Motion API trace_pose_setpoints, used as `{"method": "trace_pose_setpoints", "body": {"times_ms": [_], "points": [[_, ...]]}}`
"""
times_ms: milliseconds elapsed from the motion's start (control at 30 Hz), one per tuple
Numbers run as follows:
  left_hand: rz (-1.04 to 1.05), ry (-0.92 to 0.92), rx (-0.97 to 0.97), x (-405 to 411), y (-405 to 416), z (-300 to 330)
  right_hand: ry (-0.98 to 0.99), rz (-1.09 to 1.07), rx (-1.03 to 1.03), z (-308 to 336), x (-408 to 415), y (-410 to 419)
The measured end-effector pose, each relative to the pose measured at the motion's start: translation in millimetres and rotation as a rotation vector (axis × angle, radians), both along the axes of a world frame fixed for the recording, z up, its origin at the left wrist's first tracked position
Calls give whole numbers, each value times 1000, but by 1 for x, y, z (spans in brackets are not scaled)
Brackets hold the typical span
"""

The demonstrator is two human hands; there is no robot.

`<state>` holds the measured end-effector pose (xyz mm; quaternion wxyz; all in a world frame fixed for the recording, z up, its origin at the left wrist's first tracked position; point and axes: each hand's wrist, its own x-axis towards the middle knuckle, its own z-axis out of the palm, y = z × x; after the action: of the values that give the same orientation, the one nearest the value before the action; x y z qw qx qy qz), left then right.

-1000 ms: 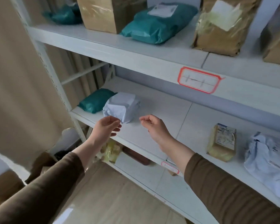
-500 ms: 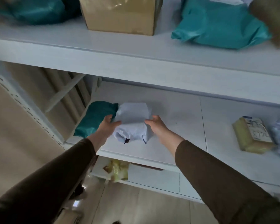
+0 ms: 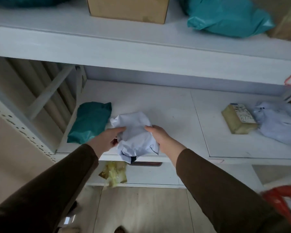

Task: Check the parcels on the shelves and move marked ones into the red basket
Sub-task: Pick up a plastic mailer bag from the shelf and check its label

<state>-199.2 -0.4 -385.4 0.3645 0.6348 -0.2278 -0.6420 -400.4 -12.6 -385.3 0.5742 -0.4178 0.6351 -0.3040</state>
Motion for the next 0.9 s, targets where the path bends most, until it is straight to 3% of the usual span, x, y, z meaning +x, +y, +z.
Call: {"method": "trace_pose_setpoints", "body": {"times_ms": [167,367,567,733,900], "points": [[28,115,-91,-11,78,16,53,-44,-201,4,-29,71],[-99,208,-350,-21,170,44,-236,-5,-350,52,-49,168],[-264,323,-515,-20,240,79,-302,0,-450,81,-57,250],[-309,369,-508,-17,279,96,-259,16,-565,100,-56,292],[-215,470,-319,-23,295,98,-151,42,-720,126,-42,316]]}}
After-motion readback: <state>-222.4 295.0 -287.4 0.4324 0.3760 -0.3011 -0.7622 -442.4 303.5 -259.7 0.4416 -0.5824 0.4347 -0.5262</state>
